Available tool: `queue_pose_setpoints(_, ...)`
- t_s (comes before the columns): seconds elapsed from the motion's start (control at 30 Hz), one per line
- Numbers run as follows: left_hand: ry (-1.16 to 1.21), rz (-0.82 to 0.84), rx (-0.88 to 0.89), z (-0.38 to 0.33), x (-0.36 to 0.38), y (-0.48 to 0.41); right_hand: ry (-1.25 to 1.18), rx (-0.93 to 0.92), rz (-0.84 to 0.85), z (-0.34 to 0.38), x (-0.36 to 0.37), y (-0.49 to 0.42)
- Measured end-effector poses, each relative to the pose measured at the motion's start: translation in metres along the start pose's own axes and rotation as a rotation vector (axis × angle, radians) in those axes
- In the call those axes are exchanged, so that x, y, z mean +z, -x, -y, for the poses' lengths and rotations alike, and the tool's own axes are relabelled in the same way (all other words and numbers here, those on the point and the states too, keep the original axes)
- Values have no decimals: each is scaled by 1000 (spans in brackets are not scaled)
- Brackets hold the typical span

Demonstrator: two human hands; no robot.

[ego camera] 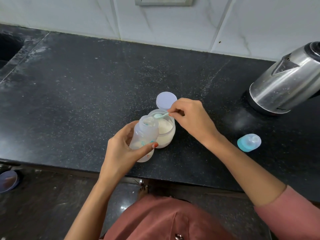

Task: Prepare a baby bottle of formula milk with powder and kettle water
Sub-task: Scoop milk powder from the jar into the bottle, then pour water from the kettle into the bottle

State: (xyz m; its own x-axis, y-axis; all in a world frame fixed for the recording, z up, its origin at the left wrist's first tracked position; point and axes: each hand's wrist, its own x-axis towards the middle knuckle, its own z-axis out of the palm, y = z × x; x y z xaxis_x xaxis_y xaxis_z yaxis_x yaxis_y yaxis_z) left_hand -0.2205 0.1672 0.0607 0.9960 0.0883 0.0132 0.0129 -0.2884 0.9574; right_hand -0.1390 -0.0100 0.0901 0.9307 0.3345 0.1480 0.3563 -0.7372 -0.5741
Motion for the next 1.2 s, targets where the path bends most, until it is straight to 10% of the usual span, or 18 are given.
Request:
queue_pose_setpoints(0.43,36,157,52,-6,-9,-16,79,8,267,2,8,-6)
queue_pose_setpoints(1.2,166,356,116,-50,88,-39,-375,320,-263,-100,-69,33)
